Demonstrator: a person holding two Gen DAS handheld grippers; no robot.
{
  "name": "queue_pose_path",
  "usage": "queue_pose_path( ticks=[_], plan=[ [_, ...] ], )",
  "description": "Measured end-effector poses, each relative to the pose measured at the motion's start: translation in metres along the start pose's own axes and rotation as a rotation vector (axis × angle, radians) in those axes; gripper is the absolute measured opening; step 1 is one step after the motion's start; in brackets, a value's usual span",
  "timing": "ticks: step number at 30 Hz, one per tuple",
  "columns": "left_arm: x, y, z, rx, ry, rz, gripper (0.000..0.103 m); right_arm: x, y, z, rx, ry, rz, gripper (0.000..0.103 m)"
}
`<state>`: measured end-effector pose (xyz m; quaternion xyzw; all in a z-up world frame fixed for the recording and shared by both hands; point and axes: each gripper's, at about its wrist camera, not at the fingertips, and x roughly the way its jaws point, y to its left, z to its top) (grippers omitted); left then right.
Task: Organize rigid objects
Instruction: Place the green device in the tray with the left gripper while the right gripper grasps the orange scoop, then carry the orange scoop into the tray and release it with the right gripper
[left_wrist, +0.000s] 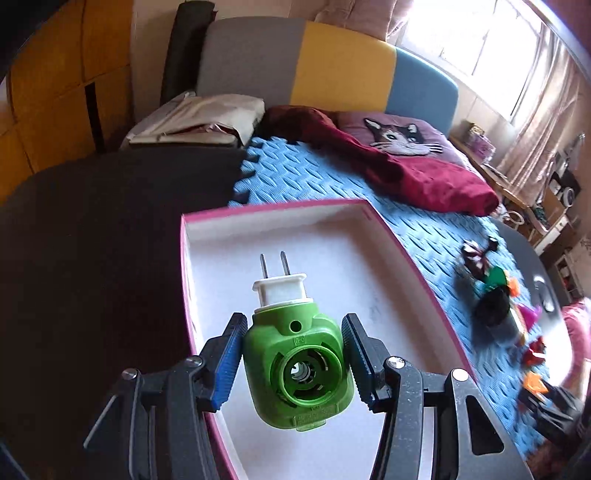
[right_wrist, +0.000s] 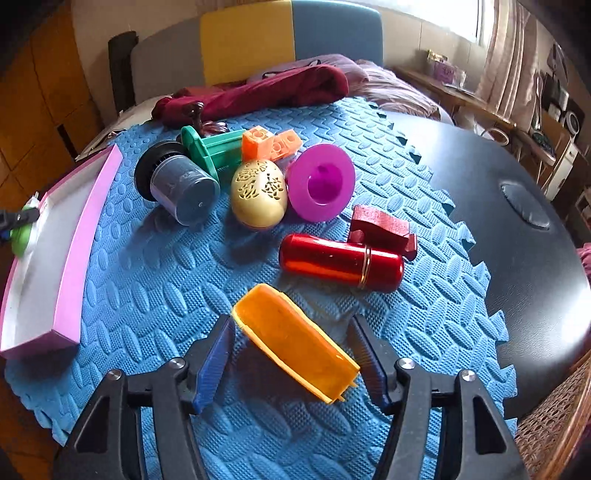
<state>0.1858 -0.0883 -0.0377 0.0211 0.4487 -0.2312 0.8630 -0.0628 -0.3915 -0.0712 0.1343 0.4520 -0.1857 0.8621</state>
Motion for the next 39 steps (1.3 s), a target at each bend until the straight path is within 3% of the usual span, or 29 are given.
queue_pose_path(
  ticks=[4, 8, 10, 19, 21, 23, 25, 30, 33, 39],
  plan=[
    [0.014, 0.001, 0.011, 0.011, 0.007, 0.024, 0.054, -0.002, -0.005, -0.001, 0.004, -0.009, -0.003, 0.055],
    [0.022, 0.005, 0.016, -0.001, -0.002, 0.061, 0.055, -0.003, -0.007, -0.003, -0.001, -0.023, 0.015, 0.056],
    [0.021, 0.008, 0.016, -0.022, -0.006, 0.061, 0.064, -0.003, -0.007, -0.002, -0.008, -0.028, 0.03, 0.058],
    [-0.02, 0.006, -0.007, -0.057, -0.063, 0.054, 0.072, 0.001, -0.013, 0.008, -0.004, -0.011, 0.042, 0.059],
    [-0.033, 0.0, -0.017, -0.053, -0.081, 0.062, 0.073, 0.001, -0.01, 0.006, -0.024, -0.022, 0.01, 0.053],
    [-0.043, -0.004, -0.026, -0.054, -0.095, 0.071, 0.073, 0.0, -0.009, 0.004, -0.046, -0.034, -0.019, 0.036],
    [-0.053, -0.009, -0.037, -0.057, -0.111, 0.082, 0.073, -0.001, -0.009, 0.002, -0.046, -0.037, -0.014, 0.03],
    [-0.072, -0.021, -0.06, -0.079, -0.142, 0.116, 0.082, -0.002, -0.005, -0.002, -0.029, -0.071, -0.04, 0.032],
    [-0.085, -0.031, -0.069, -0.062, -0.191, 0.189, 0.089, -0.003, -0.002, -0.006, -0.041, -0.094, -0.053, 0.031],
    [-0.102, -0.039, -0.08, -0.035, -0.226, 0.242, 0.09, -0.006, 0.003, -0.014, -0.053, -0.15, -0.071, 0.026]
  ],
)
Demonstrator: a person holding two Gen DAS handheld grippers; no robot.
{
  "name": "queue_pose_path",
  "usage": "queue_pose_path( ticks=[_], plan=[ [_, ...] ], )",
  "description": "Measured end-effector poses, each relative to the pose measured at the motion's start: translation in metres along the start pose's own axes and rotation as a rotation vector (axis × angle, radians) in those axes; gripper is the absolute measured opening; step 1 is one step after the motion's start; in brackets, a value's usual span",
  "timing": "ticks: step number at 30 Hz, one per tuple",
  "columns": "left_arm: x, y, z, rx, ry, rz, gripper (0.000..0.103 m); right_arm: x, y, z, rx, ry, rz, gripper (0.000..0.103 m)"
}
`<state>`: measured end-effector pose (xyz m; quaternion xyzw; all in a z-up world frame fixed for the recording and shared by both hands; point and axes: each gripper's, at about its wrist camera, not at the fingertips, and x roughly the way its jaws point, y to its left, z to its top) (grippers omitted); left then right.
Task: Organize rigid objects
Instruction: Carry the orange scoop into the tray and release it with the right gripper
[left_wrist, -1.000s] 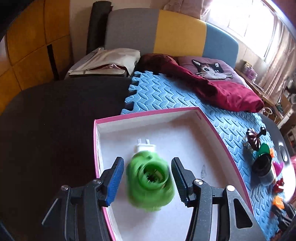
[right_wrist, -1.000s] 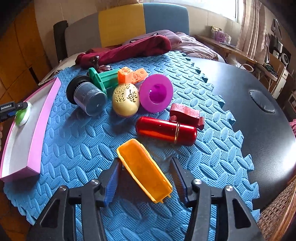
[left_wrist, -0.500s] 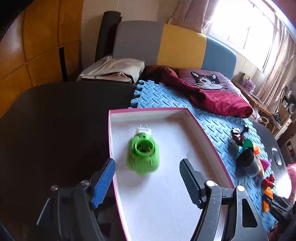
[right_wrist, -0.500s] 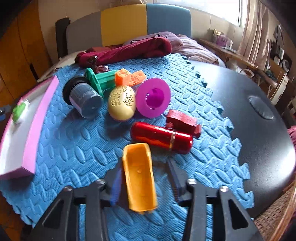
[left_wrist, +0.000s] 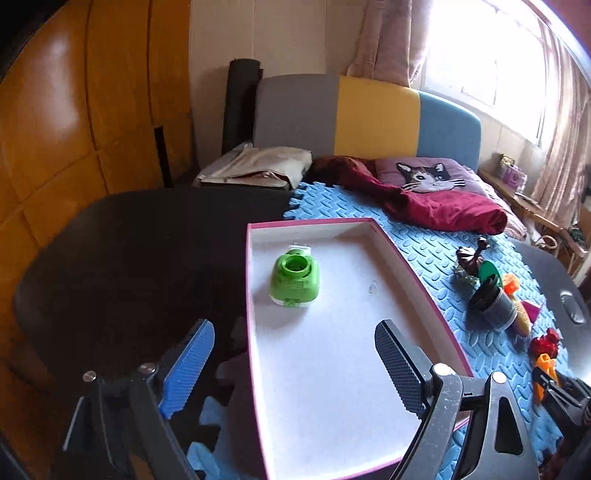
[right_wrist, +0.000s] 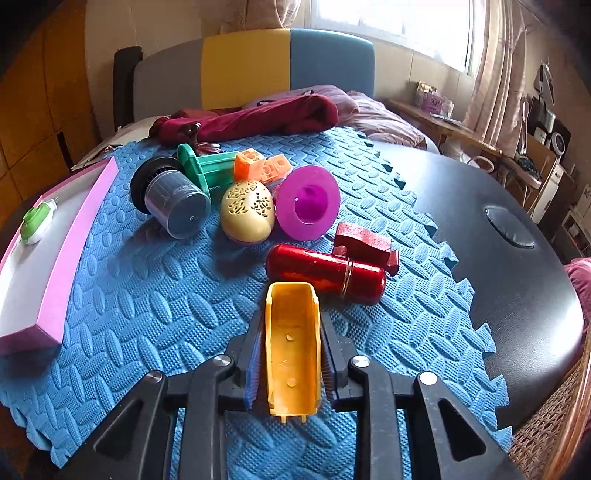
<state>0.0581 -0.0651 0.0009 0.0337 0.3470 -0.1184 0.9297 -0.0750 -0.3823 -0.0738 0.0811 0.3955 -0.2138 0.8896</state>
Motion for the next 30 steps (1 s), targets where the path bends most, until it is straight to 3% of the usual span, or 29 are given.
queue_pose_path(
  ticks=[9, 15, 23, 30],
  plan=[
    [-0.015, 0.008, -0.006, 0.005, -0.019, 0.074, 0.09, -0.002, -0.003, -0.003, 0.02, -0.016, 0.026, 0.026],
    [-0.02, 0.016, -0.009, -0.002, -0.028, 0.104, 0.09, -0.004, 0.008, 0.0, 0.021, 0.003, 0.097, 0.026],
    [-0.021, 0.023, -0.012, -0.011, -0.028, 0.123, 0.09, -0.018, 0.036, 0.023, 0.025, -0.008, 0.265, 0.026],
    [-0.019, 0.026, -0.015, -0.013, -0.022, 0.125, 0.091, -0.03, 0.087, 0.059, -0.074, -0.02, 0.441, 0.026]
  ],
)
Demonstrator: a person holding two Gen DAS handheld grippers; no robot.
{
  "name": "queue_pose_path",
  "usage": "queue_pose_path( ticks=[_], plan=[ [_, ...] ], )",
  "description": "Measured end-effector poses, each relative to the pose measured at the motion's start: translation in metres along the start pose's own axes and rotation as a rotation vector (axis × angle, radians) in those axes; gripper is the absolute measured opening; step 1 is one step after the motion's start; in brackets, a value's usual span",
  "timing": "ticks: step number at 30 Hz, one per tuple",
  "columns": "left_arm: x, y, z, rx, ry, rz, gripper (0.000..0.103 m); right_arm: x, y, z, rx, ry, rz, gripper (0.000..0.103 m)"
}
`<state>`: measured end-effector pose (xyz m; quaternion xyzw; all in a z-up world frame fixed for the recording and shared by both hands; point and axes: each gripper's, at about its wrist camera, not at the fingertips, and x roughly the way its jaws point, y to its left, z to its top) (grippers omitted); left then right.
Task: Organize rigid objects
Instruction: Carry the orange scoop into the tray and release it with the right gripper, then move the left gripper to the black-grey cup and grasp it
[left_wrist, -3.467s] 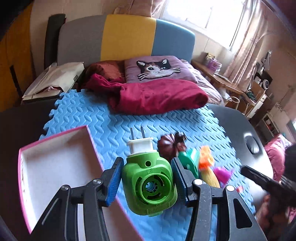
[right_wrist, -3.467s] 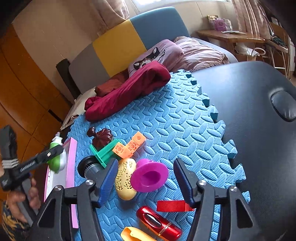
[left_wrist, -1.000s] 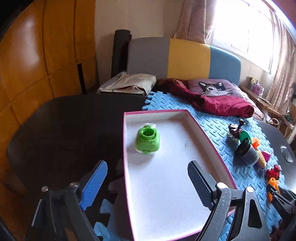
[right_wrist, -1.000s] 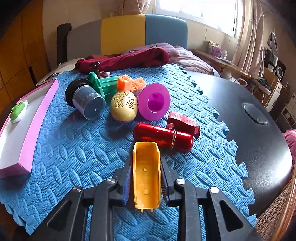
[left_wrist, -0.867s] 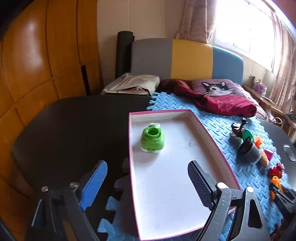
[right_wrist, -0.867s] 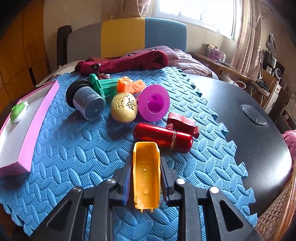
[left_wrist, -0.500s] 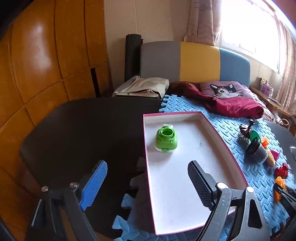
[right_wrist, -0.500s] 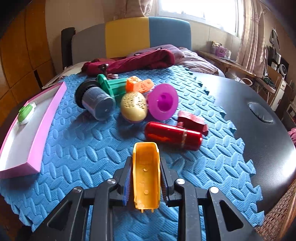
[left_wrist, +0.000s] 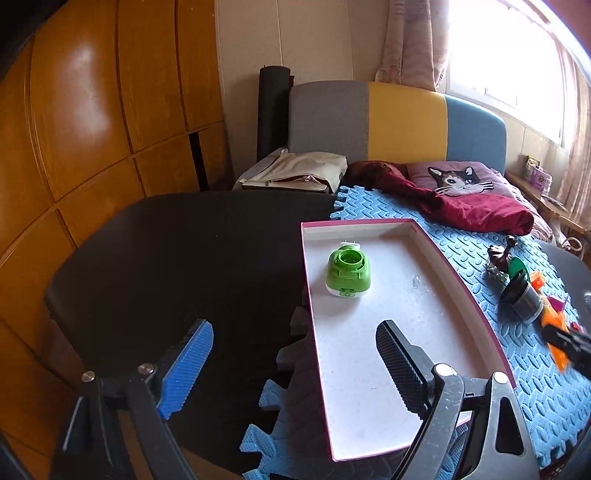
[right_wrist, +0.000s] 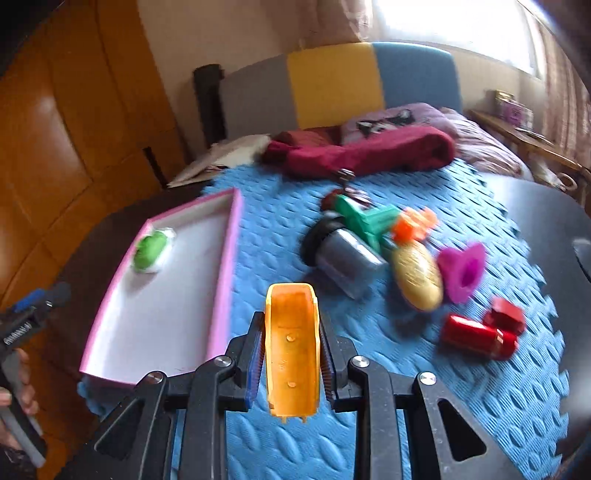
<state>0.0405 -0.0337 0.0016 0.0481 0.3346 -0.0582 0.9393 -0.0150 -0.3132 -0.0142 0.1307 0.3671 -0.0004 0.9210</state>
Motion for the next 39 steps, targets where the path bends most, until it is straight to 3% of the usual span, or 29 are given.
queue_pose_path(
  ticks=[9, 22, 29, 39],
  plan=[
    [0.011, 0.011, -0.005, -0.009, 0.032, 0.007, 0.091, 0.054, 0.06, 0.037, -0.071, 0.14, 0.175, 0.026],
    [0.029, 0.037, -0.011, -0.052, 0.081, 0.004, 0.091, 0.171, 0.124, 0.073, -0.138, 0.257, 0.098, 0.027],
    [0.037, 0.05, -0.015, -0.087, 0.107, -0.011, 0.091, 0.158, 0.114, 0.074, -0.096, 0.218, 0.108, 0.03],
    [0.034, 0.052, -0.013, -0.125, 0.11, -0.058, 0.091, 0.092, 0.089, 0.064, -0.122, 0.092, 0.073, 0.033]
  ],
)
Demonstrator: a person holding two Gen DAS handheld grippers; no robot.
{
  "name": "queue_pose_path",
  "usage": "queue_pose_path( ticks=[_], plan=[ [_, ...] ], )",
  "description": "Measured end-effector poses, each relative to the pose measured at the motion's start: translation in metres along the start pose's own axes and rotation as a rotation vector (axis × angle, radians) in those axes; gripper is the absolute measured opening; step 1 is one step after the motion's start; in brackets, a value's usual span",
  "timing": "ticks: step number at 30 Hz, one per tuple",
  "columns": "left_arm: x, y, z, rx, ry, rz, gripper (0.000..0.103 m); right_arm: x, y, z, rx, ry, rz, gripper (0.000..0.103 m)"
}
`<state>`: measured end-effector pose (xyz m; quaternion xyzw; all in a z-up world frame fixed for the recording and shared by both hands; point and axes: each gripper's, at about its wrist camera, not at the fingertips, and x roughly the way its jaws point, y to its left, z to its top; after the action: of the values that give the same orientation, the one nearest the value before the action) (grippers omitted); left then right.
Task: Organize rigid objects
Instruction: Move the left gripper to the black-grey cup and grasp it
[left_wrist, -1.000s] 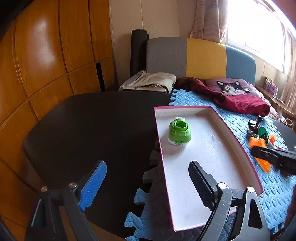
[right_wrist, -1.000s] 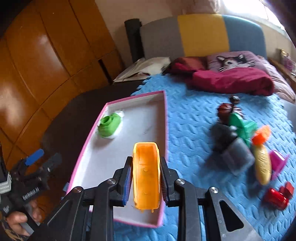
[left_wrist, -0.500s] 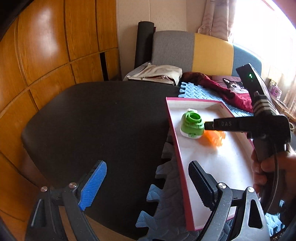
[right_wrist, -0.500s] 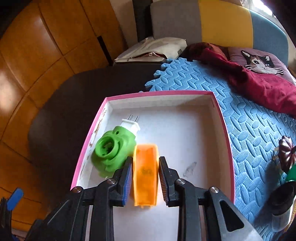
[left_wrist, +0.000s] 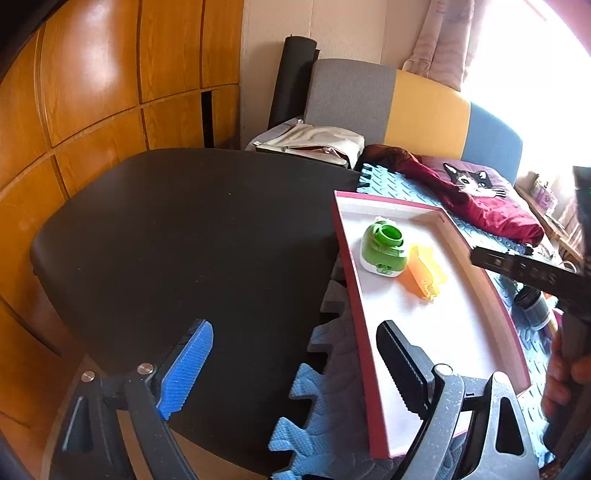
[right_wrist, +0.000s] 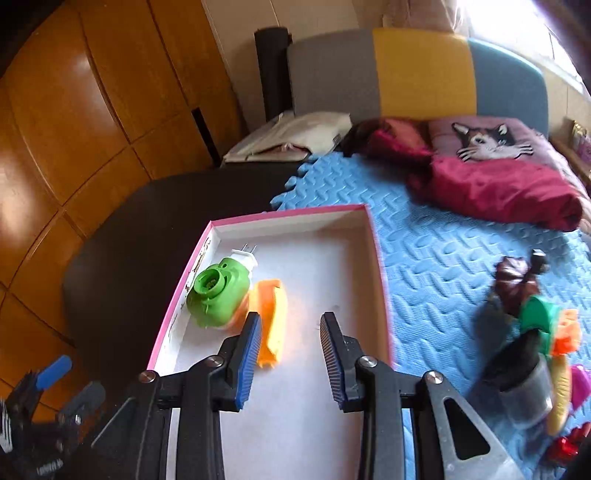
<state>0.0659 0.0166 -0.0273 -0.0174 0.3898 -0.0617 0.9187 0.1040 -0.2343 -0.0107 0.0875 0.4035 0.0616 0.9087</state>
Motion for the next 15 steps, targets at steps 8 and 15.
queue_pose_path(
  ticks=[8, 15],
  plan=[
    [-0.007, -0.02, 0.006, 0.028, 0.012, -0.089, 0.091, -0.051, -0.05, -0.016, 0.049, -0.064, -0.067, 0.033],
    [-0.017, -0.052, 0.02, 0.071, -0.02, -0.182, 0.101, -0.105, -0.127, -0.029, 0.172, -0.135, -0.195, 0.033]
  ],
)
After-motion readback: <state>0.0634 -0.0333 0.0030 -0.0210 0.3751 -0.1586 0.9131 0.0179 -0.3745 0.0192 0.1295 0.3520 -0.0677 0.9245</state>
